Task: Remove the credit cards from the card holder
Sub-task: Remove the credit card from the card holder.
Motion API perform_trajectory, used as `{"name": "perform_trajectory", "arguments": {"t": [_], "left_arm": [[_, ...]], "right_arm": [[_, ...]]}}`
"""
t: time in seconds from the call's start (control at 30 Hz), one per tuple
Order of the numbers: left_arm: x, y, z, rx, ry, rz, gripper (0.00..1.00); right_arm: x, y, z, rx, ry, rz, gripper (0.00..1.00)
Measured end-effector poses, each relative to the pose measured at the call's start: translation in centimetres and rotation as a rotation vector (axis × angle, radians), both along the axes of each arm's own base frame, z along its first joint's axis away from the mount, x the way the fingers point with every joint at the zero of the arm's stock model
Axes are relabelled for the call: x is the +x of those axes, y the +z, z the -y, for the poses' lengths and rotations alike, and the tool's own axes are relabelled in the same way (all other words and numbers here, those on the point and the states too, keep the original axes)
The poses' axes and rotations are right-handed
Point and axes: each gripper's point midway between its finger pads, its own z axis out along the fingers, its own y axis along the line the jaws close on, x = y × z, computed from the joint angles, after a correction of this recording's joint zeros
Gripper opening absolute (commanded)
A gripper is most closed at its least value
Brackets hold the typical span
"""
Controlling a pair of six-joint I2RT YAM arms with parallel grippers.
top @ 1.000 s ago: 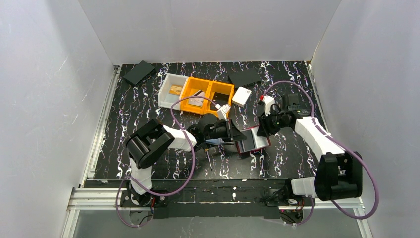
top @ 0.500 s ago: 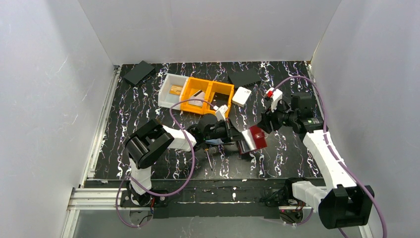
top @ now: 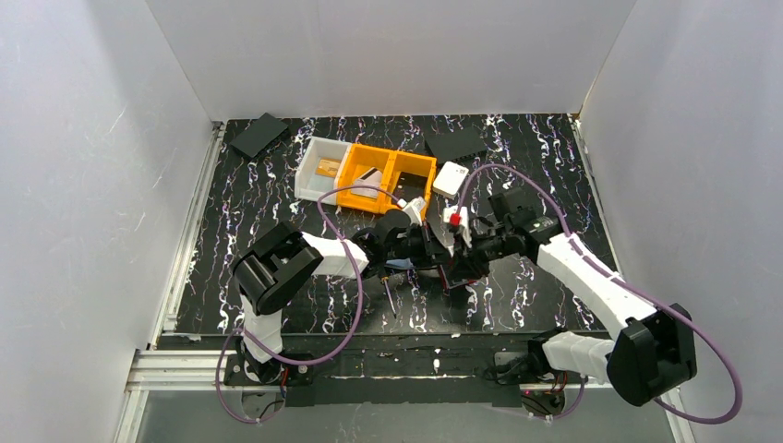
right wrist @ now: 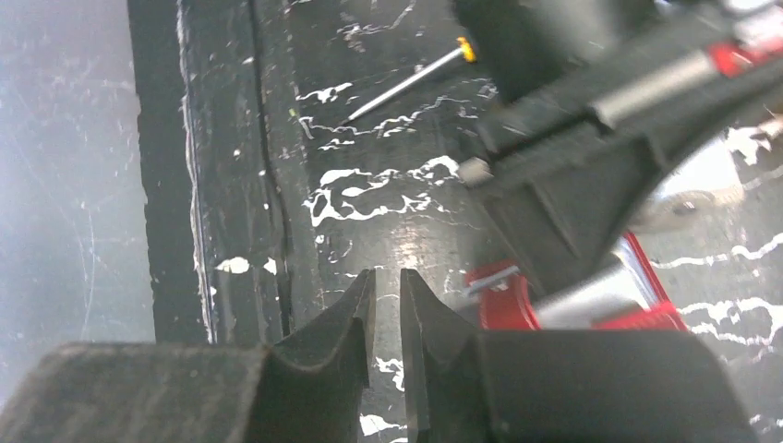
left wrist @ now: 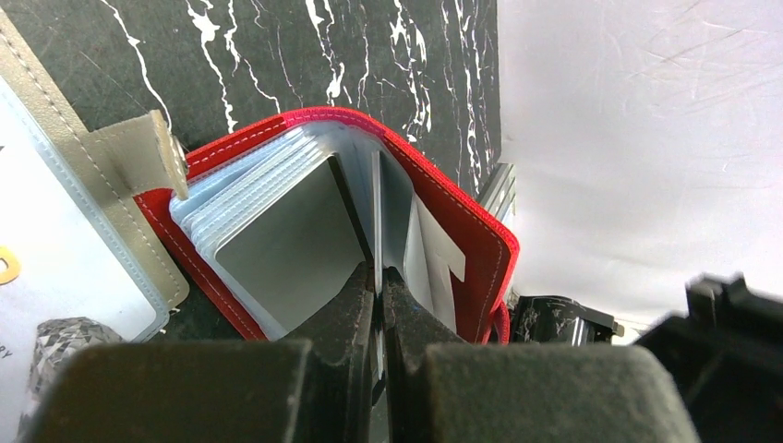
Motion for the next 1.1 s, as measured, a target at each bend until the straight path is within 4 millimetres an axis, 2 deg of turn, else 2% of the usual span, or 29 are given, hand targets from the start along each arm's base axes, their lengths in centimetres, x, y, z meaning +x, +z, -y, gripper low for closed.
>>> {"name": "perform_trajectory", "arguments": {"t": [0.17,0.33,0.53,0.77,1.1], "left_arm": [[0.3,0.1,0.1,0.010,0.013,-0.021,0.00],[0.8,0.5,0.2,0.003,0.027,-0.031,0.00],[1.1,0.5,0.0,0.004,0.036,-0.038,0.00],[1.2,0.5,-0.1,0.004,0.036,-0.039,0.00],[0.8,1.4,-0.3,-0.017,0.016,-0.011,0.00]], "right_arm": [[-1.9,-0.4,-1.1,-0.037,0.116,0.086,0.24],[-2.2,-3.0,-0.3,-0.160,0.117,0.129,0.24],[0.5,-4.8,0.9,-0.291,0.000,0.175,0.24],[3.2,-5.0,1.6,-0.355,-0.124,0.231,0.25],[6.2,-5.7,4.1,-0.386,-0.334,0.167,0.38]]}}
